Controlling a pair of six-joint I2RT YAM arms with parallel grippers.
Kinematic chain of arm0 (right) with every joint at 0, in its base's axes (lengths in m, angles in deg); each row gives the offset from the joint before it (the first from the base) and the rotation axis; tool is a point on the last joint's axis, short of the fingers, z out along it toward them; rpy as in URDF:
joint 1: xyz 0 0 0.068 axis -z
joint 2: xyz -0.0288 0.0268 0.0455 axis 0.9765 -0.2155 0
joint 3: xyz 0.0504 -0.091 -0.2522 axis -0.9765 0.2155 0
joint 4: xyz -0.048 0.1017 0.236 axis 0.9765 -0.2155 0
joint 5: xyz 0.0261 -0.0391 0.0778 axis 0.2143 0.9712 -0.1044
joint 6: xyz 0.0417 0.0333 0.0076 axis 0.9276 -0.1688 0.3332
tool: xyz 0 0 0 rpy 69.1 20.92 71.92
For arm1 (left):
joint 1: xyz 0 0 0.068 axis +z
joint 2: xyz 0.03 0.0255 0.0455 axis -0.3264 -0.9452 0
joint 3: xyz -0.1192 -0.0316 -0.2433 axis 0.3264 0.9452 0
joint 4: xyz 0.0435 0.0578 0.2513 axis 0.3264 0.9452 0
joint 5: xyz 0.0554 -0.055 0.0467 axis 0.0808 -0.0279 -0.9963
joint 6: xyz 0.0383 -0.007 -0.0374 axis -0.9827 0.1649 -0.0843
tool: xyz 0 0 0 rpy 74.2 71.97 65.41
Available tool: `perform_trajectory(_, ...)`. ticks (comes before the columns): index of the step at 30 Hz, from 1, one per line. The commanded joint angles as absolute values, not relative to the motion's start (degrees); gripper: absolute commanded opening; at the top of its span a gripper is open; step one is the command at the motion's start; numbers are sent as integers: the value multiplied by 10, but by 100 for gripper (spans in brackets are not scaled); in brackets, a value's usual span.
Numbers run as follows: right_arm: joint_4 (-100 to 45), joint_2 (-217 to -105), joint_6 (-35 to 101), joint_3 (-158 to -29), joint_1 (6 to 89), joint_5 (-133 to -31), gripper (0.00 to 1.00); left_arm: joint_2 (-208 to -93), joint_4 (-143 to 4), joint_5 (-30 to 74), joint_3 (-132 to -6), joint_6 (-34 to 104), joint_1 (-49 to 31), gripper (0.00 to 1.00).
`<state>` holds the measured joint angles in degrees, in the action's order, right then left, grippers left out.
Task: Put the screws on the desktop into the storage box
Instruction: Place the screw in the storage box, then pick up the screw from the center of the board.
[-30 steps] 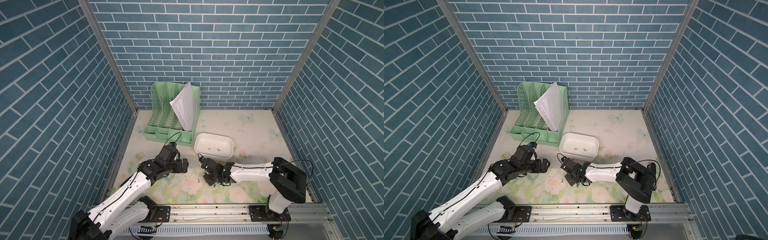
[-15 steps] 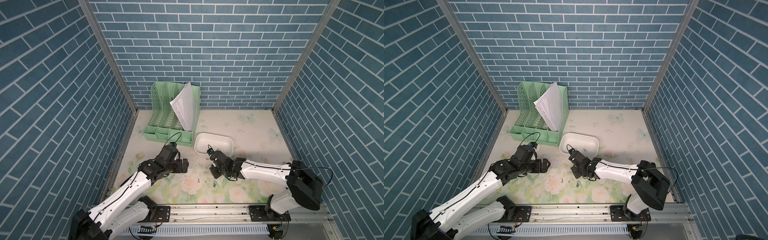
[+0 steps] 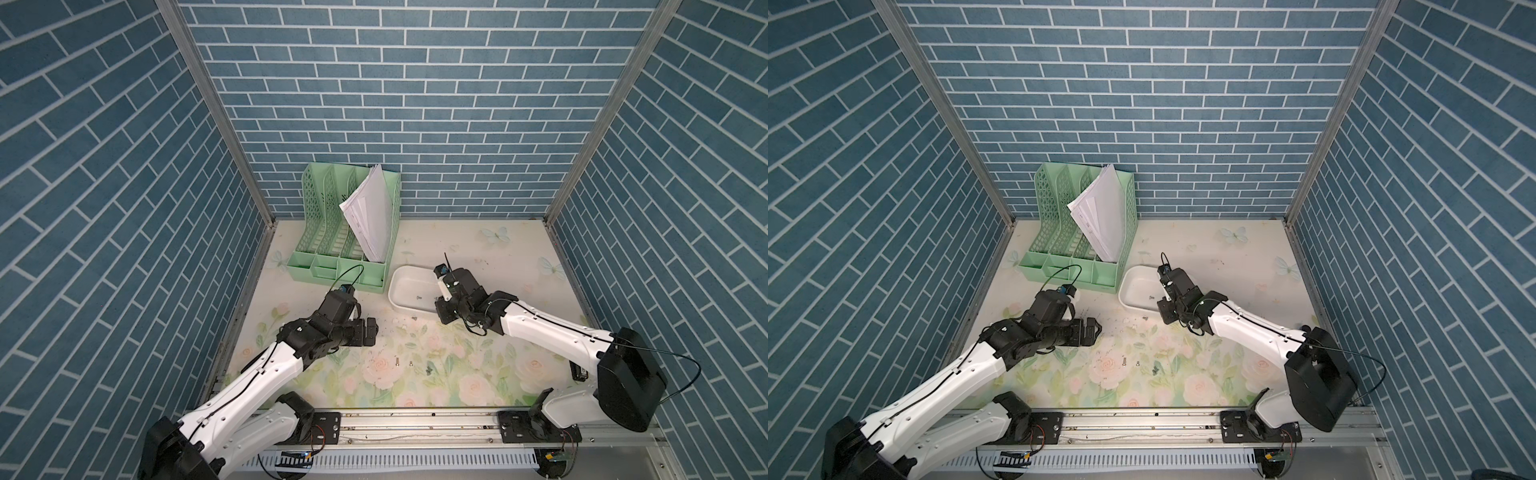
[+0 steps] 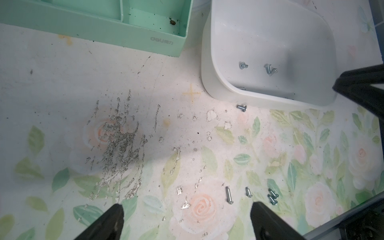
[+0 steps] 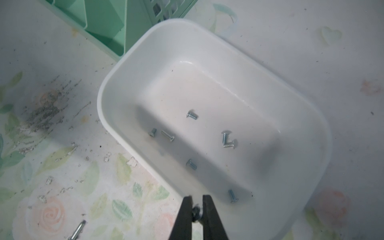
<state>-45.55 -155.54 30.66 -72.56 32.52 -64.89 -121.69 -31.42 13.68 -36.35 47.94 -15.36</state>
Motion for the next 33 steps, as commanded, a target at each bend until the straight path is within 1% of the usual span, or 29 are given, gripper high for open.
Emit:
perform_trajectory(1, -458, -1585, 274, -759, 341, -668, 1, -1221, -317, 139, -355, 472, -150, 100)
perform_trajectory(5, -457, -1620, 266, -793, 354, -673, 2, -1221, -317, 140, -355, 472, -150, 100)
perform_trajectory(6, -457, -1627, 266, -800, 357, -671, 6, -1221, -318, 140, -355, 472, -150, 100)
perform_trajectory(12, -467, -1647, 256, -829, 369, -669, 51, -1224, -317, 143, -355, 470, -150, 100)
perform_trajectory(15, -476, -1639, 253, -827, 371, -664, 62, -1226, -317, 144, -355, 470, -150, 100)
perform_trajectory(20, -485, -1593, 255, -793, 371, -667, 72, -1229, -319, 149, -355, 467, -150, 100)
perform_trajectory(26, -488, -1507, 280, -718, 367, -699, 85, -1237, -321, 158, -355, 467, -156, 100)
perform_trajectory(30, -510, -1444, 309, -678, 356, -715, 90, -1247, -321, 151, -357, 474, -172, 100)
perform_trajectory(32, -517, -1415, 325, -658, 352, -744, 92, -1254, -330, 150, -354, 482, -185, 100)
perform_trajectory(33, -518, -1398, 332, -647, 350, -773, 94, -1260, -336, 148, -353, 487, -194, 100)
